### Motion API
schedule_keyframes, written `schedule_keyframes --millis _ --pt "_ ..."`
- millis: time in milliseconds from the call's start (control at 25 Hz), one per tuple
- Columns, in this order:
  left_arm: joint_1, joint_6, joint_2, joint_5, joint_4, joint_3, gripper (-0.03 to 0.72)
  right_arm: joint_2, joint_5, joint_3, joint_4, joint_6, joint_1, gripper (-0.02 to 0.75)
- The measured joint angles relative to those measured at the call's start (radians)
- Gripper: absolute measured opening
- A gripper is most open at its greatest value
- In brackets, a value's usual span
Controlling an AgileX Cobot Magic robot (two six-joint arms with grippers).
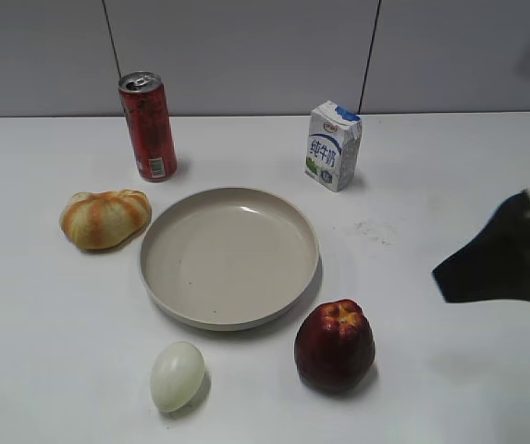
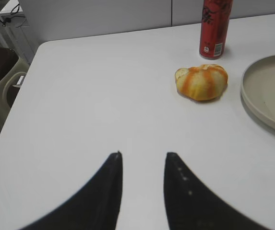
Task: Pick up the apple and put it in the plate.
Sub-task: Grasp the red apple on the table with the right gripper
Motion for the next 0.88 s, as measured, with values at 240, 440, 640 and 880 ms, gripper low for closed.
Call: schedule_keyframes --millis 240,440,640,880 --pt "0.000 0.000 0.000 0.000 0.000 0.000 0.236 0.289 0.004 -0.117 -0.287 0.281 0.262 0.647" --pt "0.000 0.000 0.000 0.000 0.000 0.000 0.236 0.469 -0.044 -0.185 -0.325 0.373 0.335 0.647" --pt "0.000 0.000 0.000 0.000 0.000 0.000 0.236 0.585 -0.151 -0.206 -0.341 0.388 0.337 0.647" --pt "0.000 0.000 0.000 0.000 0.000 0.000 0.236 0.687 -0.235 -0.207 -0.341 0.390 0.337 0.615"
